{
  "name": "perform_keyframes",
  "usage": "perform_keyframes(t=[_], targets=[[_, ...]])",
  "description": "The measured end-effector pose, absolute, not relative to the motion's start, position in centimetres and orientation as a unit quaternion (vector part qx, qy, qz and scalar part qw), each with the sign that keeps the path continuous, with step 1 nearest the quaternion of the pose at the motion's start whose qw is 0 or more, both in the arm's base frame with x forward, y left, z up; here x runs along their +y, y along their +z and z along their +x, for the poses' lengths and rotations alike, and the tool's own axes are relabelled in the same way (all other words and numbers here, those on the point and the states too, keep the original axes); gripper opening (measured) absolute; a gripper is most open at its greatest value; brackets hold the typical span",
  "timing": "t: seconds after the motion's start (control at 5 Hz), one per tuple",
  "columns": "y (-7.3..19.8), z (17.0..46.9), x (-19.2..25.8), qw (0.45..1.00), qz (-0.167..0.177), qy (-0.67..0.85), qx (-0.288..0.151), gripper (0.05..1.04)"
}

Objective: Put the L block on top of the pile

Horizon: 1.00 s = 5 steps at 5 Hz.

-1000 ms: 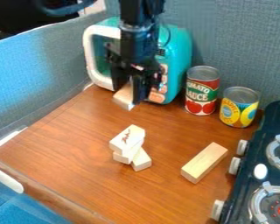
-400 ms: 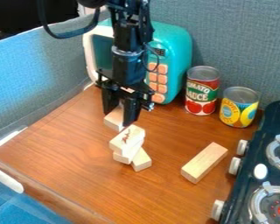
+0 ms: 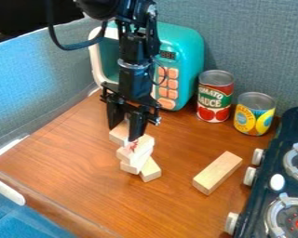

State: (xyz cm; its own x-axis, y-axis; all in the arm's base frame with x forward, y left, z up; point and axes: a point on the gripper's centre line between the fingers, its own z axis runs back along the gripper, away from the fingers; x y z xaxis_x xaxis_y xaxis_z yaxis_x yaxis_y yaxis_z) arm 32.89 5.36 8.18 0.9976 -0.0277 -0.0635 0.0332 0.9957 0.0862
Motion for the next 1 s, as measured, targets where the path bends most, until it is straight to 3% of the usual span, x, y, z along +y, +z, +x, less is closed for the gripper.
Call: perform_keyframes(t=[0.8,1.0], targets=[[6.5,34.0,5.4,0.998,0.036,-0.015,0.041,0.55],[5.9,34.4,5.5,0.998,0.035,-0.015,0.044,0.62]])
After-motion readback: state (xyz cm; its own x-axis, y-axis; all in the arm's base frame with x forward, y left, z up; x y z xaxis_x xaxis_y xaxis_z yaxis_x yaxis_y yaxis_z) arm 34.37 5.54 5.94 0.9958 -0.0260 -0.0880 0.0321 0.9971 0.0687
